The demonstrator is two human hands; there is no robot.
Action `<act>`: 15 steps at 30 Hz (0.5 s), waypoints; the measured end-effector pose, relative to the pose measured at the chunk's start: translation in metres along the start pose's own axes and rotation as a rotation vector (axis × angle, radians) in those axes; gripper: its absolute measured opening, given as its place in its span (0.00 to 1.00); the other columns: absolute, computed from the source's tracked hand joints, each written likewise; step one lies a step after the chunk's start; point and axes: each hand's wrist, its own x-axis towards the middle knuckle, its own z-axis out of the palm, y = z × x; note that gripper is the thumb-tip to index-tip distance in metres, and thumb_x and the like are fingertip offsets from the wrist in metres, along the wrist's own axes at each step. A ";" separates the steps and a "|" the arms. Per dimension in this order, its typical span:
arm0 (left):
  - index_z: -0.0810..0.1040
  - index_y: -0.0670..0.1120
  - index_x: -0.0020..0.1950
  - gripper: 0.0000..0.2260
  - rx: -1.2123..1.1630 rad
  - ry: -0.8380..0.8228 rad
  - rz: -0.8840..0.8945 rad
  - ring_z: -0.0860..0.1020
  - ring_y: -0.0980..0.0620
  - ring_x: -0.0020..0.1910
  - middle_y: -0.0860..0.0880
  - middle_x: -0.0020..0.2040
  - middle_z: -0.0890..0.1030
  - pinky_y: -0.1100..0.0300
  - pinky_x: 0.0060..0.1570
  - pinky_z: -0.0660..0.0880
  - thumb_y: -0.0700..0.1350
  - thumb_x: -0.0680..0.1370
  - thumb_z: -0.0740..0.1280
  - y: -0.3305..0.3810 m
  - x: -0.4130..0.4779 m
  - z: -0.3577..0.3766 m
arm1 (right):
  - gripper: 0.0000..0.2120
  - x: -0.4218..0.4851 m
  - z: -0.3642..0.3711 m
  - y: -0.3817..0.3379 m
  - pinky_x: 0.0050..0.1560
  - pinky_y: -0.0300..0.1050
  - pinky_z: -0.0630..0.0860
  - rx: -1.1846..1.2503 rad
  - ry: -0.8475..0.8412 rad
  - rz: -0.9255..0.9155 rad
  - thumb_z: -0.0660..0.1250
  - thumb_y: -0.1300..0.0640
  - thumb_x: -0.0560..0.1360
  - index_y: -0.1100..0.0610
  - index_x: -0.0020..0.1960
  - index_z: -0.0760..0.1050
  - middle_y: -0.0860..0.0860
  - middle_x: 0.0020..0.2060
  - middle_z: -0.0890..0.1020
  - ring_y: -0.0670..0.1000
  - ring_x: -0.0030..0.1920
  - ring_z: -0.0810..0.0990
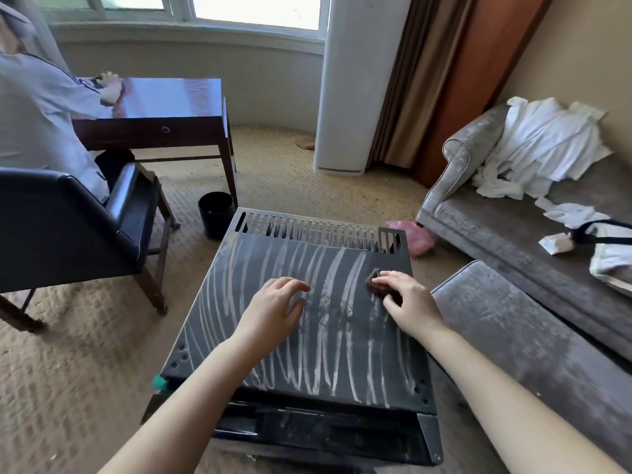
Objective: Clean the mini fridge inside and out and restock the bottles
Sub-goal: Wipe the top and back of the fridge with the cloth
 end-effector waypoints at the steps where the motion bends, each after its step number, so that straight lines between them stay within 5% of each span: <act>1: 0.77 0.47 0.62 0.11 -0.013 0.019 0.023 0.71 0.51 0.63 0.52 0.61 0.77 0.59 0.61 0.67 0.45 0.80 0.63 0.001 -0.002 0.001 | 0.18 -0.008 -0.001 0.002 0.68 0.38 0.63 0.002 -0.005 -0.012 0.66 0.66 0.71 0.53 0.59 0.80 0.49 0.61 0.78 0.48 0.64 0.73; 8: 0.78 0.46 0.59 0.11 0.049 0.074 0.178 0.75 0.47 0.59 0.50 0.58 0.80 0.54 0.59 0.72 0.43 0.77 0.66 0.001 -0.023 0.007 | 0.20 0.059 0.009 0.009 0.71 0.42 0.62 -0.055 0.068 0.250 0.61 0.64 0.75 0.55 0.65 0.75 0.53 0.68 0.73 0.53 0.70 0.68; 15: 0.79 0.45 0.55 0.12 0.106 0.123 0.242 0.79 0.47 0.53 0.49 0.54 0.81 0.52 0.54 0.77 0.41 0.72 0.72 -0.001 -0.044 0.031 | 0.18 -0.032 0.012 -0.018 0.67 0.35 0.62 0.069 0.029 0.008 0.65 0.68 0.71 0.52 0.56 0.81 0.46 0.59 0.78 0.44 0.63 0.73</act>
